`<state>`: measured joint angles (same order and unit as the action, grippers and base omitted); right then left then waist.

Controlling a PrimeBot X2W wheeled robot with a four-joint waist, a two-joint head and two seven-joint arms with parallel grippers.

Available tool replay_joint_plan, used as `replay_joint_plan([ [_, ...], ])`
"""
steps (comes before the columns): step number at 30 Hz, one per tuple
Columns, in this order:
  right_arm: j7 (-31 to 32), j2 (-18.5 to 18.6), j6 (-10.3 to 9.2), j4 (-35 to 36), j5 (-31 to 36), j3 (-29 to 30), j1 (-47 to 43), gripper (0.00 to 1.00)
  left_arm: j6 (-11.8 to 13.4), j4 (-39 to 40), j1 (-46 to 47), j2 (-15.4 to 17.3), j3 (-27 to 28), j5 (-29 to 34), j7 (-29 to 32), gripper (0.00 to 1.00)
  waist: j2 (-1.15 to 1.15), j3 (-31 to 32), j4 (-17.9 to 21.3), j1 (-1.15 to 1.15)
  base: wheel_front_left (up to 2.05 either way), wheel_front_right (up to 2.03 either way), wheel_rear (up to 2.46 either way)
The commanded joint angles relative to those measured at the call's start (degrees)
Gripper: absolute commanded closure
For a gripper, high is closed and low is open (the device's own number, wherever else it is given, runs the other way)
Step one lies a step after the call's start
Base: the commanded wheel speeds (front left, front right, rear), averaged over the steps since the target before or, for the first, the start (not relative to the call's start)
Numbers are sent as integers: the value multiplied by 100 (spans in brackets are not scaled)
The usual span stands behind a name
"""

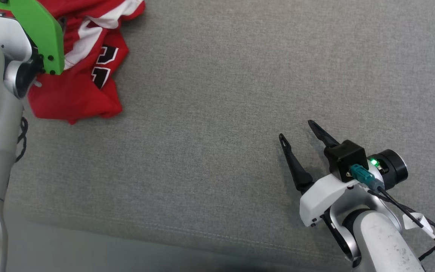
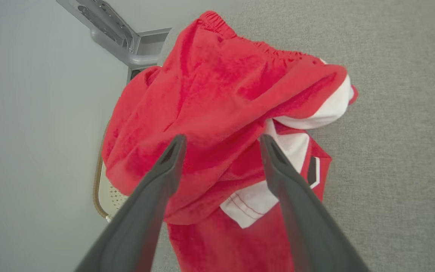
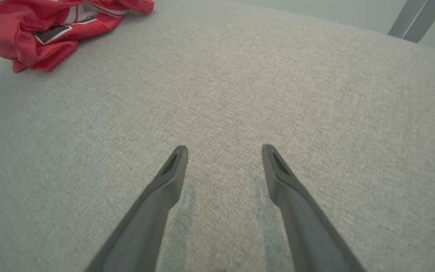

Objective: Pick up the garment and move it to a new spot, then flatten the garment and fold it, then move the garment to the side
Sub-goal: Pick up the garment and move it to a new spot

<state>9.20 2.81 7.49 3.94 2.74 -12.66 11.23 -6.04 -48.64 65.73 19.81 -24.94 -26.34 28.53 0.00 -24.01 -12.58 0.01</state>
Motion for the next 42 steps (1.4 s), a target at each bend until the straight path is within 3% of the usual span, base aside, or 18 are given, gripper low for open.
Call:
replay_joint_plan([
  [1, -27, 26, -1, 83, 57, 18, -33, 0, 25, -67, 194, 100, -66, 100, 8, 0, 0, -489, 326, -1, 0, 0, 0],
  [8, -93, 21, -1, 57, 62, -1, -108, 0, 147, -351, 293, 113, -69, 88, -91, 0, 0, -547, 438, -1, 0, 0, 0],
  [9, -100, 21, -1, 44, 47, -2, -108, 0, 224, -389, 297, 103, -54, 97, -150, 20, 0, -541, 449, -1, 0, 0, 0],
  [10, -113, 20, -1, 26, 38, -8, -107, 0, 281, -414, 301, 98, -59, 129, -227, 62, 0, -531, 458, -1, 0, 0, 0],
  [11, -113, 20, -1, 26, 38, -8, -107, 0, 281, -414, 301, 98, -59, 129, -227, 62, 0, -531, 458, -1, 0, 0, 0],
  [12, -120, 19, -1, 11, 32, -13, -103, 0, 326, -427, 318, 112, -56, 151, -315, 100, 0, -523, 467, -1, 0, 0, 0],
  [21, -237, 14, -1, -262, -91, -51, -133, 0, 423, -596, 246, 17, 6, 31, -777, 100, 0, -58, 511, -1, 0, 0, 0],
  [27, -336, 14, -1, -486, -262, -32, -234, 0, 319, -354, 396, -60, -33, 28, -1168, 100, 0, 521, 669, -1, 0, 0, 0],
  [37, -495, 12, -1, -813, -597, 161, -658, 0, 107, 324, 252, -523, -125, -225, -1320, 100, 0, 1660, 1437, -1, 0, 0, 0],
  [42, -524, 13, -1, -890, -706, 218, -822, 0, 42, 785, -24, -957, -205, -503, -1330, 100, 0, 2047, 1928, -1, 0, 0, 0],
])
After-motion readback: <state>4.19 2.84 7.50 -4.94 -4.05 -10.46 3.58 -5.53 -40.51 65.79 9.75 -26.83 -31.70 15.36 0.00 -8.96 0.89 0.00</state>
